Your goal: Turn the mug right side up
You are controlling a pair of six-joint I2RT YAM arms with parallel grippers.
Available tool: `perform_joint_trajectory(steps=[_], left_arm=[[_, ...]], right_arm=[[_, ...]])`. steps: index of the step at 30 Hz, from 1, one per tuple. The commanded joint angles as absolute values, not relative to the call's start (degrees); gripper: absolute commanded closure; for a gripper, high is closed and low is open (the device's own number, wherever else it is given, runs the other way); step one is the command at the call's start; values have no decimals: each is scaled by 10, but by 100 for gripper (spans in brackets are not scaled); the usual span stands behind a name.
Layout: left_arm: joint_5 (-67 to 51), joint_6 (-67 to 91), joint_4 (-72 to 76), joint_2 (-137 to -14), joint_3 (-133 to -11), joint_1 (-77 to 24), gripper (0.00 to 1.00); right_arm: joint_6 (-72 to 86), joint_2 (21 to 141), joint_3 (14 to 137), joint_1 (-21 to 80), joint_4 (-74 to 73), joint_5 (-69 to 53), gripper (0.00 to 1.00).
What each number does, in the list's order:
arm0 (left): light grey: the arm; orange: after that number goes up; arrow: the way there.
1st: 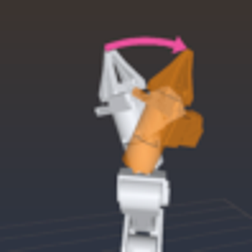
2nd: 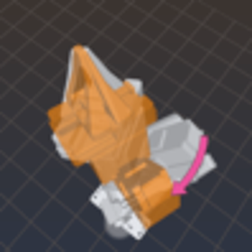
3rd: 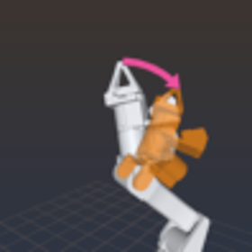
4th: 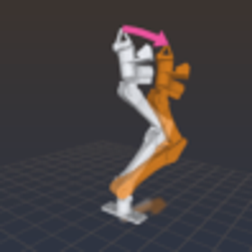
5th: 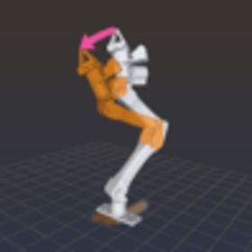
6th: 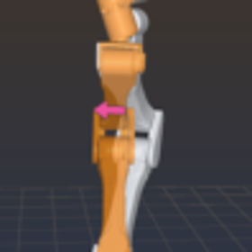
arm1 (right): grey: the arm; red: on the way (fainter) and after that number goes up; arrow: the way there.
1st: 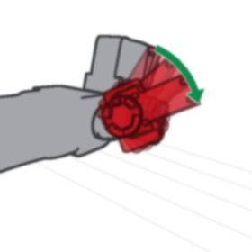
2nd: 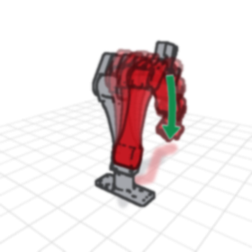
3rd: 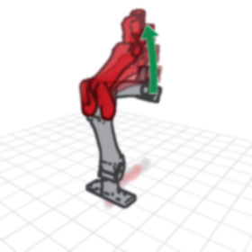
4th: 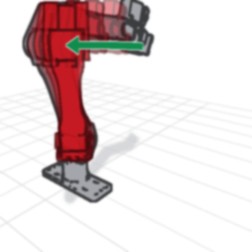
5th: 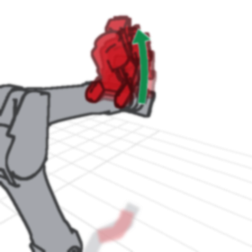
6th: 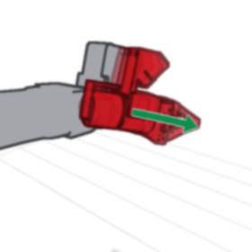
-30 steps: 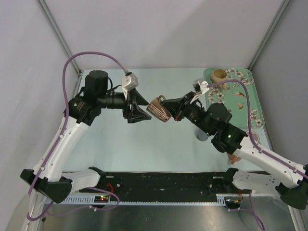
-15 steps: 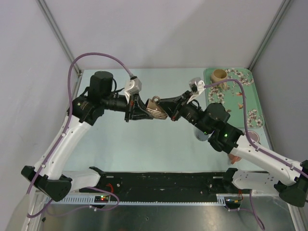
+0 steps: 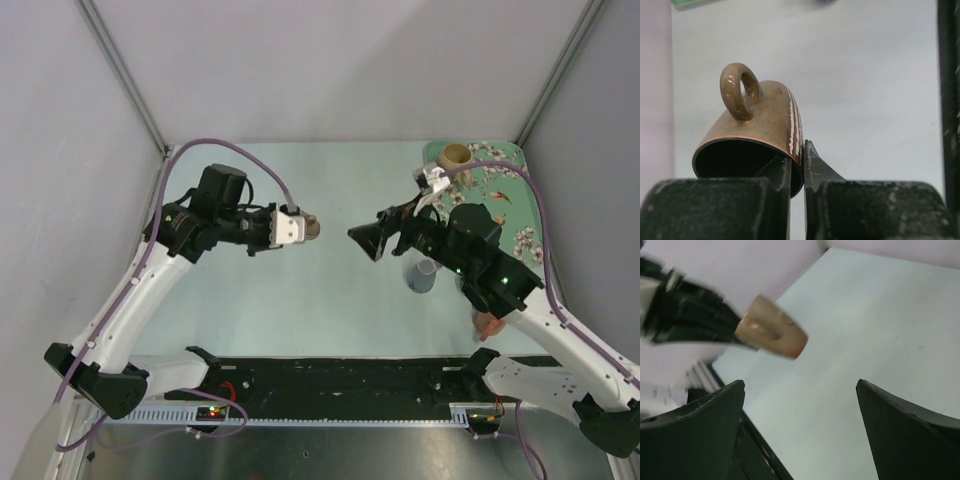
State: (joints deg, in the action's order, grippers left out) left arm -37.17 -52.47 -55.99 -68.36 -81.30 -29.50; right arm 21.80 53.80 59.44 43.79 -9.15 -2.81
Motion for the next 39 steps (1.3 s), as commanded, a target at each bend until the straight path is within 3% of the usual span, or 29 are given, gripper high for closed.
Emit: perform_joint_trajectory(steps=[1,5,9,13,22,33,39], left_arm=[[-232,-809,-661,-665,-821,-326,100],[-142,-888,-708,-666,-822,-359,100],[-112,-890,-723,-661,-822,-385,100],[-121,-875,-733,-662,-828,-398,100],[-172,-846,-751,-662,-841,-401,100],[-209,-773,-751,-676,-880,-401,100],[-211,-765,-754,-676,-880,-401,100]], right_arm=[[25,517,642,449,-220,-218,2],[-108,537,685,468,-317,-207,2],[-142,583,696,512,-291,-186,7],[-177,641,703,555,-231,-158,11],[-180,723,704,547,-58,-204,20],[-160,771,704,545,-24,-241,34],[-149,779,704,546,-8,-217,64]])
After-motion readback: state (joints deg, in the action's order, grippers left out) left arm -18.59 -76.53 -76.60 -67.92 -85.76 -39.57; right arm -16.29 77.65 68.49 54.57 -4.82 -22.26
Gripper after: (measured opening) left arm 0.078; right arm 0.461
